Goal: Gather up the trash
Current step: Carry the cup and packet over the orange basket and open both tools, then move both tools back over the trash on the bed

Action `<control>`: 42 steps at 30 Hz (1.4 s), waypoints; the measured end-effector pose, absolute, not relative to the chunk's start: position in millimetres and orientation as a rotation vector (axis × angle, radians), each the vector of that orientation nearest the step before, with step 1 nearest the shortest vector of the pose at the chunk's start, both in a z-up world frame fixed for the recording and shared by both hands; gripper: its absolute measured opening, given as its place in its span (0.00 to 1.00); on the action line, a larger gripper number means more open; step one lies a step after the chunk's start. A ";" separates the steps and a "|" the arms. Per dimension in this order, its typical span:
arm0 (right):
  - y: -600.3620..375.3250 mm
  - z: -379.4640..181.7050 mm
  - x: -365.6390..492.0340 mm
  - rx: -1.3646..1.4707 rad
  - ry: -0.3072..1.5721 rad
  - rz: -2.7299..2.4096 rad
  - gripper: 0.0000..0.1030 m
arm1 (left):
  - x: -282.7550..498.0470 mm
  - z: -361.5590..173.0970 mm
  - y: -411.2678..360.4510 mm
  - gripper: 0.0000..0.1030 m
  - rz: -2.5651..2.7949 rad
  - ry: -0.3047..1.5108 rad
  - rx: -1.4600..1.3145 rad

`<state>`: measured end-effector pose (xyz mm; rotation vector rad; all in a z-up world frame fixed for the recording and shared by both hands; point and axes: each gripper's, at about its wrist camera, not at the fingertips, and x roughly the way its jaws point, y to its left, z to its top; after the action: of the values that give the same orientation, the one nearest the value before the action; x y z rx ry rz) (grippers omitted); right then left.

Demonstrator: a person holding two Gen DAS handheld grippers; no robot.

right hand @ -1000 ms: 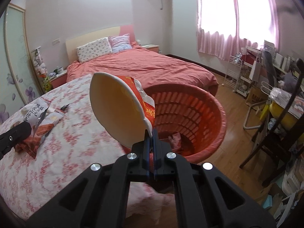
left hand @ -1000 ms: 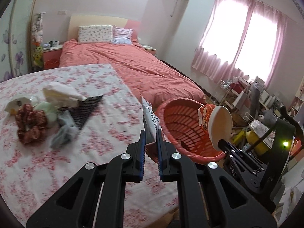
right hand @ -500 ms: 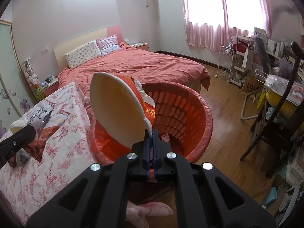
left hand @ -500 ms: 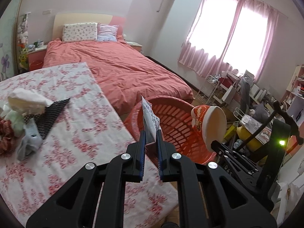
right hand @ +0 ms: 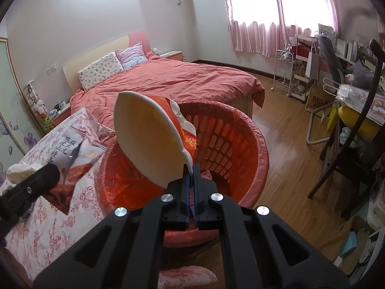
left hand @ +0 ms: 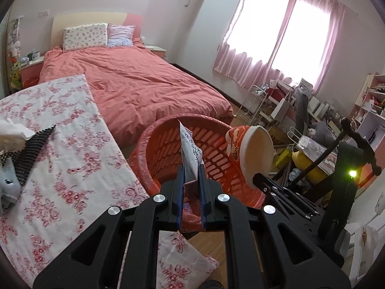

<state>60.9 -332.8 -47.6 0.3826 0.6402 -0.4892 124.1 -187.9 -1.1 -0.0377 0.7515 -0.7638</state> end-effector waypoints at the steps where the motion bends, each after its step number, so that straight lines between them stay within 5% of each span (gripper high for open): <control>1: -334.9 -49.0 62.9 0.387 0.642 -0.488 0.04 | 124.8 -2.4 -190.7 0.10 -0.766 0.755 -0.034; 12: -356.9 -51.7 78.2 0.447 0.651 -0.470 0.10 | 138.1 -18.2 -215.3 0.11 -0.758 0.827 -0.010; 19: -361.8 -54.4 73.0 0.465 0.649 -0.492 0.22 | 145.0 -28.0 -216.8 0.38 -0.734 0.870 -0.010; 42: -286.4 -24.9 70.8 0.354 0.641 -0.402 0.37 | 147.0 -0.6 -82.8 0.47 -0.474 0.793 -0.024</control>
<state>70.8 -286.4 -24.9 0.3535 0.6413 -0.4022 147.0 -82.8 -0.6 -0.0238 0.7927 -0.4738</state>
